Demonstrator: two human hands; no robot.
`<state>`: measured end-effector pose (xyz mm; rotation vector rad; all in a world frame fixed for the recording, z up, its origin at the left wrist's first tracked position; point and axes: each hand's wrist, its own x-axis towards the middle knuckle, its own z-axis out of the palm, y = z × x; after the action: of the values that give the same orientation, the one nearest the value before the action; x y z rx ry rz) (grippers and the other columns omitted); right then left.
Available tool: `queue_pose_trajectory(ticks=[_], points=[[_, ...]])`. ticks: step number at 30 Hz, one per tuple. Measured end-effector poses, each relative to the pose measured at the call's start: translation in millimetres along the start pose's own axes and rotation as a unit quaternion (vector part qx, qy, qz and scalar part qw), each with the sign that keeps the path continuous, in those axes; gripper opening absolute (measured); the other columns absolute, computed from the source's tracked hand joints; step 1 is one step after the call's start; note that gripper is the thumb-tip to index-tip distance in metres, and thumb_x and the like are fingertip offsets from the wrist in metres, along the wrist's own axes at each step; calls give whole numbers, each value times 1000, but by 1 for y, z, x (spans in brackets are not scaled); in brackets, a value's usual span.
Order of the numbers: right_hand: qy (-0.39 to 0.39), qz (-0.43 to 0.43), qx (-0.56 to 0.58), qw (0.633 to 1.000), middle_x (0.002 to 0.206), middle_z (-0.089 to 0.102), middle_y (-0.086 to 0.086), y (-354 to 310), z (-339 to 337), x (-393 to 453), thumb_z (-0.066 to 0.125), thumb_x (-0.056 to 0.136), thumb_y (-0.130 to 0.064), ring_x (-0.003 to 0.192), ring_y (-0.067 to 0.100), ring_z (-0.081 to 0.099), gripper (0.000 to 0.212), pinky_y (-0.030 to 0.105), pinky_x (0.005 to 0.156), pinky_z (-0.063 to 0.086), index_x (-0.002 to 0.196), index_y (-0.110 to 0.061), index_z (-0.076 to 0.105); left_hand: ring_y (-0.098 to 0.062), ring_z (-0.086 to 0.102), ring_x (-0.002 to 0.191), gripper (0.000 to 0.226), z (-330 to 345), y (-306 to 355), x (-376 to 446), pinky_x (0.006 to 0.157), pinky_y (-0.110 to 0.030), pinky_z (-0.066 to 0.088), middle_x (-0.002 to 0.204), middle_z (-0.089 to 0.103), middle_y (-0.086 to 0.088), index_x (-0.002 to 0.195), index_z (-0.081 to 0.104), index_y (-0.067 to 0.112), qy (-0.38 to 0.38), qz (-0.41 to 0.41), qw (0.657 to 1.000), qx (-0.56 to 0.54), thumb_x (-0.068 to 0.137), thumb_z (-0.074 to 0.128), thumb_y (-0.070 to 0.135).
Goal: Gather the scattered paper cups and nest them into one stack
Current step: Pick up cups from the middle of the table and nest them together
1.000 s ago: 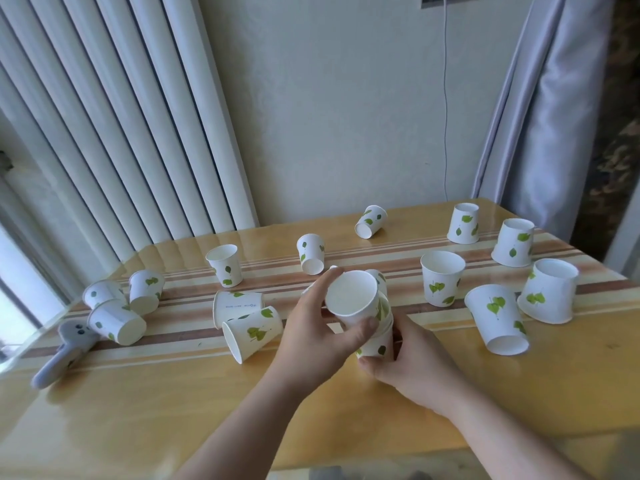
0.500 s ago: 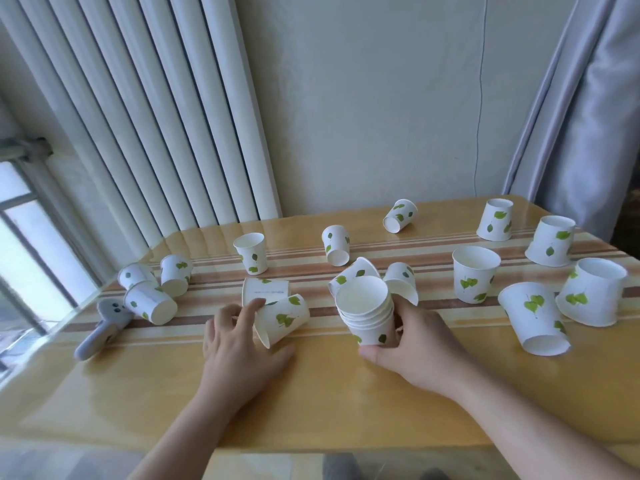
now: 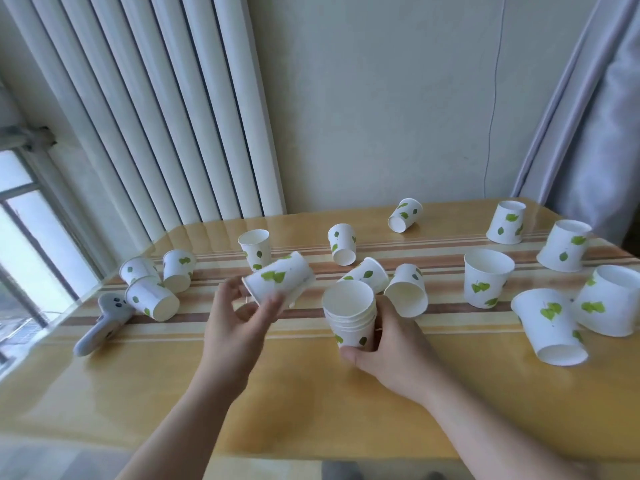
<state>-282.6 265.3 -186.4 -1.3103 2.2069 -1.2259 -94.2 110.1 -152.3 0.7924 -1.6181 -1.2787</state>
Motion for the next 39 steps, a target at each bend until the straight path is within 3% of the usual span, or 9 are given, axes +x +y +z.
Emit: queue_pose_trajectory(ticks=[3, 10, 13, 17, 20, 23, 27, 34, 39], points=[[2, -4, 4, 1000, 106, 68, -24, 1, 0, 1, 88, 78, -44, 96, -9, 65, 51, 16, 76, 50, 105, -52, 46, -9, 74, 106, 62, 16, 25, 7, 85, -33, 58, 120, 79, 11, 135, 68, 33, -46, 28, 996, -71, 81, 67, 64], [0, -12, 18, 1000, 108, 71, -26, 4, 1, 2, 89, 78, -42, 100, -9, 66, 58, 23, 86, 56, 118, -54, 49, -5, 67, 126, 56, 39, 33, 13, 105, -43, 60, 135, 70, 16, 131, 61, 62, -126, 90, 980, 123, 77, 73, 52], [-4, -20, 8, 1000, 113, 72, -23, 6, 3, 3, 88, 77, -45, 103, -5, 69, 58, 28, 89, 58, 118, -57, 49, 3, 57, 131, 66, 43, 31, 11, 112, -36, 52, 136, 62, 20, 141, 64, 50, -139, 110, 967, 183, 76, 75, 45], [-2, -13, 15, 1000, 109, 70, -29, 6, 2, 3, 89, 78, -46, 103, -11, 66, 56, 24, 88, 56, 106, -67, 45, 7, 55, 113, 79, 37, 19, 9, 90, -9, 45, 131, 60, 22, 150, 53, 52, -185, 135, 955, 190, 76, 77, 64], [-6, -4, 17, 1000, 107, 70, -31, 6, 1, 3, 89, 78, -46, 104, -12, 64, 55, 25, 88, 56, 105, -64, 45, -8, 58, 124, 54, 19, 3, 17, 102, -29, 50, 136, 61, 14, 139, 60, 56, -106, 110, 982, 115, 87, 57, 68], [-8, 6, 20, 1000, 107, 71, -31, 6, 0, 4, 90, 78, -44, 103, -10, 66, 55, 26, 88, 56, 105, -62, 46, -25, 48, 139, 54, -2, -17, 35, 120, -53, 41, 142, 53, 9, 134, 58, 55, 43, 51, 979, 193, 82, 62, 65], [-5, 7, 17, 1000, 106, 71, -34, 6, 0, 4, 90, 76, -46, 101, -16, 64, 54, 19, 82, 53, 106, -60, 48, -24, 23, 160, 102, -29, -40, 58, 129, -55, 27, 170, 31, 10, 161, 27, 57, -79, -38, 949, 303, 80, 88, 45], [-3, 7, 16, 1000, 106, 72, -32, 5, 1, 5, 90, 76, -46, 98, -14, 66, 52, 13, 77, 50, 108, -55, 51, -21, 67, 114, 85, -29, -53, 65, 101, -44, 50, 140, 65, 12, 152, 37, 49, -121, -8, 909, 399, 83, 87, 45], [-4, 10, 19, 1000, 107, 73, -30, 8, 1, 5, 90, 75, -47, 99, -10, 67, 52, 24, 86, 57, 110, -53, 52, 3, 74, 111, 88, -12, -29, 52, 102, -41, 60, 136, 68, 4, 143, 45, 32, -66, -25, 994, 82, 74, 95, 55]])
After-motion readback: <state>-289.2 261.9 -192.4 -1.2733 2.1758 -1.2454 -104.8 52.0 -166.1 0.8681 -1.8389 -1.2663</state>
